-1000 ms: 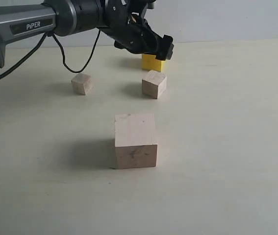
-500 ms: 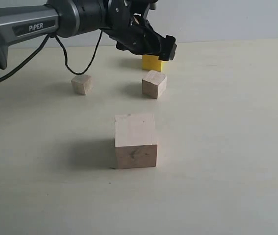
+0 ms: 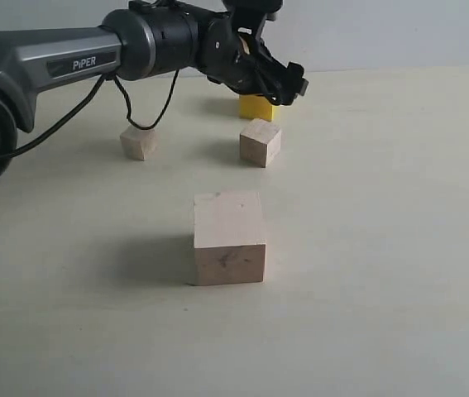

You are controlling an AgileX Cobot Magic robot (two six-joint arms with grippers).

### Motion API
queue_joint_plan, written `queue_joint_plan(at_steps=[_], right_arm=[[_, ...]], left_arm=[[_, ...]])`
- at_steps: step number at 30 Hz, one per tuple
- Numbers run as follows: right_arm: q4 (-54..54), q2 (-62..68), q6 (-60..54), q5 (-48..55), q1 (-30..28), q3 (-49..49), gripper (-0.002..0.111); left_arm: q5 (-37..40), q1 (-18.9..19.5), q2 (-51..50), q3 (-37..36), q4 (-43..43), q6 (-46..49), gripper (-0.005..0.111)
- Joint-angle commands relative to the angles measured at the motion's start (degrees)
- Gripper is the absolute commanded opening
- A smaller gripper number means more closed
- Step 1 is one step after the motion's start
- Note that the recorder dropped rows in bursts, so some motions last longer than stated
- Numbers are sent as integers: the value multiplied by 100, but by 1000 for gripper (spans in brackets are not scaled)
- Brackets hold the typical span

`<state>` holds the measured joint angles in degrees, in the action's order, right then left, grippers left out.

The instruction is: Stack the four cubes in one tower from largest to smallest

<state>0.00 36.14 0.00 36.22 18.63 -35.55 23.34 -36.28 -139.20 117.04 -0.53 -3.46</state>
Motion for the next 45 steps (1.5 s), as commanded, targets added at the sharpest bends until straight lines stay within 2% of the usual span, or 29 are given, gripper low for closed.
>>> queue_joint_plan(at_steps=[1, 12, 14, 17, 18, 19, 20, 22, 26, 28, 29, 32, 33, 38, 41, 45], right_arm=[[-33, -33, 0, -99, 6, 29, 0], [-33, -34, 0, -163, 6, 56, 0], [-33, -34, 0, -221, 6, 126, 0], [0, -34, 0, -299, 6, 197, 0], [0, -34, 0, -309, 6, 197, 0], [0, -34, 0, -332, 6, 197, 0], [0, -34, 0, -354, 6, 197, 0], [0, -34, 0, -378, 6, 197, 0], [49, 106, 43, -509, 6, 211, 0], [155, 311, 55, -509, 6, 211, 0], [215, 436, 55, -549, 6, 211, 2], [477, 917, 55, -819, 6, 188, 20], [688, 1146, 0, -968, 6, 159, 31], [1095, 2009, -169, -981, 6, -224, 74], [1443, 2609, -563, -909, 6, -619, 90], [1845, 3333, -1056, -788, 6, -1262, 98]], left_arm=[[436, -19, 9, 40, -351, -327, 78], [1822, -25, 356, 40, -364, -316, 76], [2128, -25, 460, 40, -395, -232, 70], [2547, 33, 584, 40, -505, -166, 53], [2806, 94, 693, 40, -490, -151, 40], [2884, 105, 739, 40, -490, -151, 32], [3009, 142, 884, 40, -490, -151, 18], [3200, 166, 1066, 40, -502, -130, 0], [3628, 324, 1378, 23, -512, -58, 0], [3737, 469, 1609, -243, -515, 107, 0], [3655, 589, 1799, -596, -487, 107, 0], [3023, 815, 2460, -1621, -346, 177, 0], [2694, 894, 2799, -2042, -330, 268, 0], [1966, 1052, 3620, -3232, -330, 606, 0], [1509, 1129, 4119, -3880, -330, 622, 0], [1010, 1187, 4711, -4690, -330, 650, 0]])
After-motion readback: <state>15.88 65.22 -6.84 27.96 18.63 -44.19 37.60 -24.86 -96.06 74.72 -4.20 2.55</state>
